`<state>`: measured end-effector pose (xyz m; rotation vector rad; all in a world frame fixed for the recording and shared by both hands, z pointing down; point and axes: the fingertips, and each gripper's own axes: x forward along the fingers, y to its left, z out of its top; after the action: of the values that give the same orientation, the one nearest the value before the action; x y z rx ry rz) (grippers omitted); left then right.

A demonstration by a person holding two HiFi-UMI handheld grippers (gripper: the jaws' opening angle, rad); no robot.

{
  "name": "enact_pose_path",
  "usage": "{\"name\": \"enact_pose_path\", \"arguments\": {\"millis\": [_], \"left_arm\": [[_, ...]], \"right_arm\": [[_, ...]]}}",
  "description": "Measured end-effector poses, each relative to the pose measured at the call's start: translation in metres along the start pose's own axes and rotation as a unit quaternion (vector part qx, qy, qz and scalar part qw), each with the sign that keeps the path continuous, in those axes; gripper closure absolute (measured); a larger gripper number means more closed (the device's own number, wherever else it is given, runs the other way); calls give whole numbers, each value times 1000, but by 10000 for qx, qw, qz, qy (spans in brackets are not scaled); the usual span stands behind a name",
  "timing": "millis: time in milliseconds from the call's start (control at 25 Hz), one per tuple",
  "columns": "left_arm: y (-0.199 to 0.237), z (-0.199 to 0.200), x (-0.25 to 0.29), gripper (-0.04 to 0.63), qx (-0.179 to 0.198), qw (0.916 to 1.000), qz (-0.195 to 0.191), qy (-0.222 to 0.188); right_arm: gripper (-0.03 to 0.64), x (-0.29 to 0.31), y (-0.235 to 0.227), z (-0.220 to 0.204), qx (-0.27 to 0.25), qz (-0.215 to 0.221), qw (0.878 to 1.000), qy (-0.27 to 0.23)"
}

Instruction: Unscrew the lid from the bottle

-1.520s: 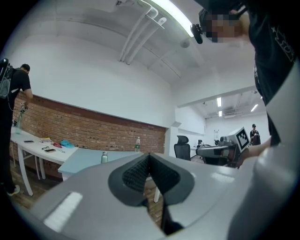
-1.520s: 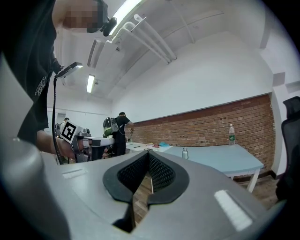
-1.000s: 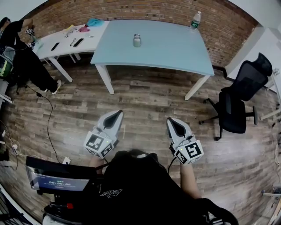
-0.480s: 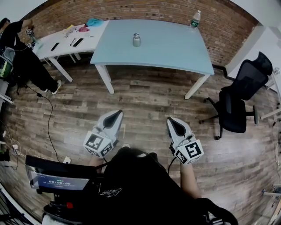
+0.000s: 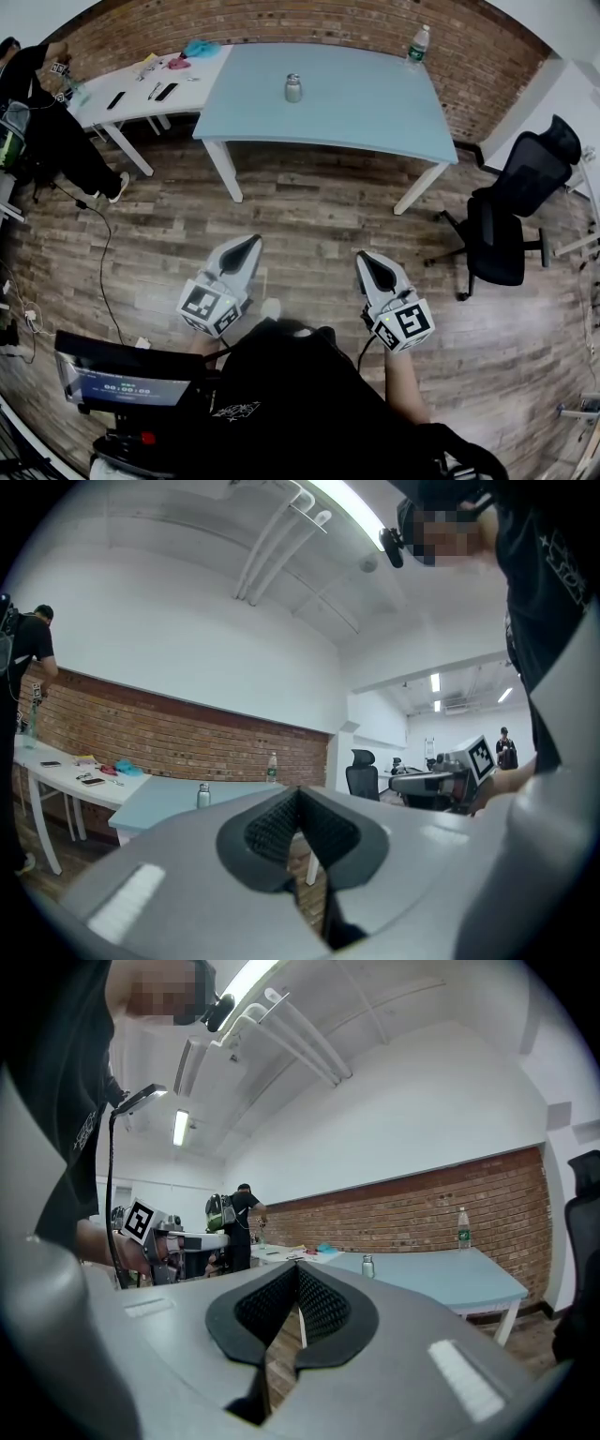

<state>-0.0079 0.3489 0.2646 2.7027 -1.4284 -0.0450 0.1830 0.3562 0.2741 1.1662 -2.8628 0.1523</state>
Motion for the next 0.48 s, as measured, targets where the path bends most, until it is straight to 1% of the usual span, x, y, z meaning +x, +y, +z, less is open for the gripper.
{"name": "enact_pose_path", "arguments": {"millis": [280, 480], "left_arm": [[-2, -1, 1, 595, -43, 9999, -99, -51], [-3, -1, 3, 595, -40, 9999, -133, -95]], "right_arm": [[614, -1, 1, 2, 77, -29, 9999, -115], [615, -2, 2, 0, -48, -50, 9999, -91]]}}
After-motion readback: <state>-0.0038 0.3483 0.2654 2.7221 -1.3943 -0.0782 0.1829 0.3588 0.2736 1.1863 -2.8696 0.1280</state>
